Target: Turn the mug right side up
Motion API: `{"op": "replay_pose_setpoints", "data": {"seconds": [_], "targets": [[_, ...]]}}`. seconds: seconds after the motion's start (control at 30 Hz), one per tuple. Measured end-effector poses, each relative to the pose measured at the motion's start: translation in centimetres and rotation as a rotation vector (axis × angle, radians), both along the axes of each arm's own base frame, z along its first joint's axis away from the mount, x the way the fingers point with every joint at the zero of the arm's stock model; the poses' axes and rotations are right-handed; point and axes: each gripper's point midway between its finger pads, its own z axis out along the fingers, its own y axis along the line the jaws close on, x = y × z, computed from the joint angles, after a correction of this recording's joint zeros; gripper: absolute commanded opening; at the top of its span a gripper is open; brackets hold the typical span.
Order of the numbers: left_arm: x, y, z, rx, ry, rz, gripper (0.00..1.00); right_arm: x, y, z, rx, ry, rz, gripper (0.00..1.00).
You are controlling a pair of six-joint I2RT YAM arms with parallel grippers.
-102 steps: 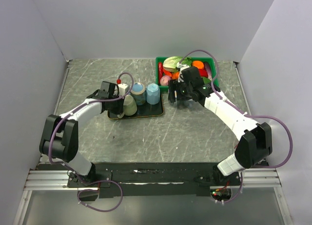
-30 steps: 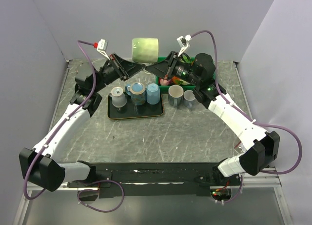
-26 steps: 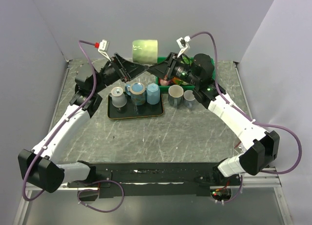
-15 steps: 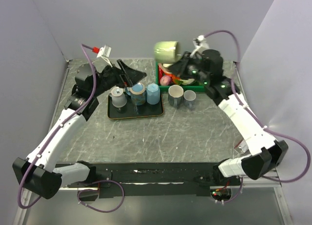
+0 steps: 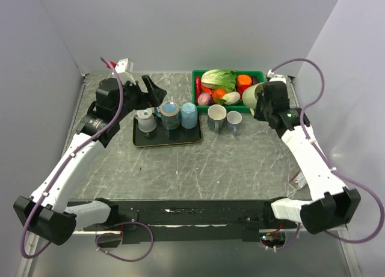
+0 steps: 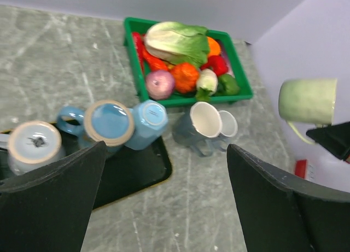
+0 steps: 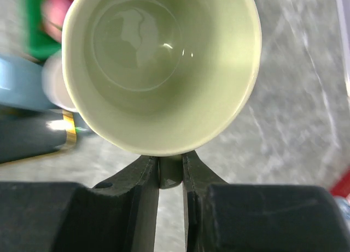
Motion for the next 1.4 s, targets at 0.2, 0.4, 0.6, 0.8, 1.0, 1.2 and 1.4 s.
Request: {"op": "replay_pose_setpoints", "data": {"seconds": [0.2, 0.4, 0.6, 0.8, 1.0, 1.2, 1.4], "targets": [[1.3, 0.7, -0.3, 0.058, 0.016, 0.052, 0.96, 0.0, -1.1, -7.4, -0.109, 0.216, -0.021, 0.0], [1.9, 1.2, -2.7, 0.105, 0.085, 0.082, 0.96, 0.3, -1.8, -12.2, -0.18, 0.362, -0.042, 0.0], [2.1, 1.5, -3.2, 0.121, 0.094, 0.098, 0.96, 1.4, -2.9, -12.6, -0.206, 0.355, -0.085, 0.0], [2.3, 1.8, -3.4, 0.143, 0.092, 0.109, 0.96, 1.6, -3.1, -13.0, -0.211, 0.356, -0.095, 0.0], [2.9, 1.6, -4.4, 0.162, 0.114, 0.109, 0.96, 1.9, -3.1, -13.0, -0.209, 0.343, -0.096, 0.0], [3.4, 1.7, -5.5, 0.188, 0.147, 0.116, 0.96, 2.4, -3.5, -14.8, -0.249, 0.387, -0.1, 0.0], [3.8, 2.1, -6.9, 0.22, 0.185, 0.144, 0.96, 2.6, -3.3, -17.7, -0.261, 0.458, -0.08, 0.0]]}}
